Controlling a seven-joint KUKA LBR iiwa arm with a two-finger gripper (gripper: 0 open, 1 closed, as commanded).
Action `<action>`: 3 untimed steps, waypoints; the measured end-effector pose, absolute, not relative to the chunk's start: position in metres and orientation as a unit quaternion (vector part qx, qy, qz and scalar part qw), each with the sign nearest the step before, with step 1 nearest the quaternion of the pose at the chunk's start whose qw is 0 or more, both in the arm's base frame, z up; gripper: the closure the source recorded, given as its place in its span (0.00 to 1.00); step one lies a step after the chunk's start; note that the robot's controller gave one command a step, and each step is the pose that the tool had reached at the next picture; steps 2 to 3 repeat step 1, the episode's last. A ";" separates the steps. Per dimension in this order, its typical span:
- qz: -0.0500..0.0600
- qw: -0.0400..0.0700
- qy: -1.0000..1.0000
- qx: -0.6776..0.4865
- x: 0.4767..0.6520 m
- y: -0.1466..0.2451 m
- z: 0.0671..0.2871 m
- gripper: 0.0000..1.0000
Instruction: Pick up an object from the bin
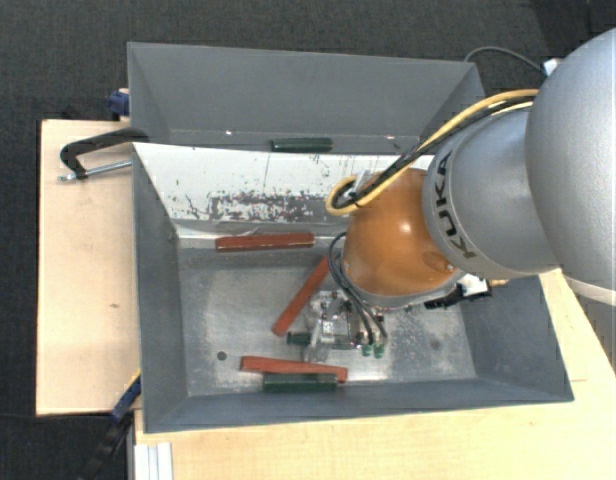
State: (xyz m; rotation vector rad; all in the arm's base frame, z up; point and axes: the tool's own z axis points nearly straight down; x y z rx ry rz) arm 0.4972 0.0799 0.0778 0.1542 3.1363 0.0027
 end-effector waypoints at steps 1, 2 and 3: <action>0.001 0.004 0.999 0.040 0.520 0.047 0.236 1.00; 0.001 0.004 0.999 0.040 0.520 0.047 0.236 1.00; 0.001 0.004 0.999 0.040 0.520 0.047 0.236 1.00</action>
Offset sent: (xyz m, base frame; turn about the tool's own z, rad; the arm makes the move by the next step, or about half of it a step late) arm 0.0000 0.0000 0.0000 0.0000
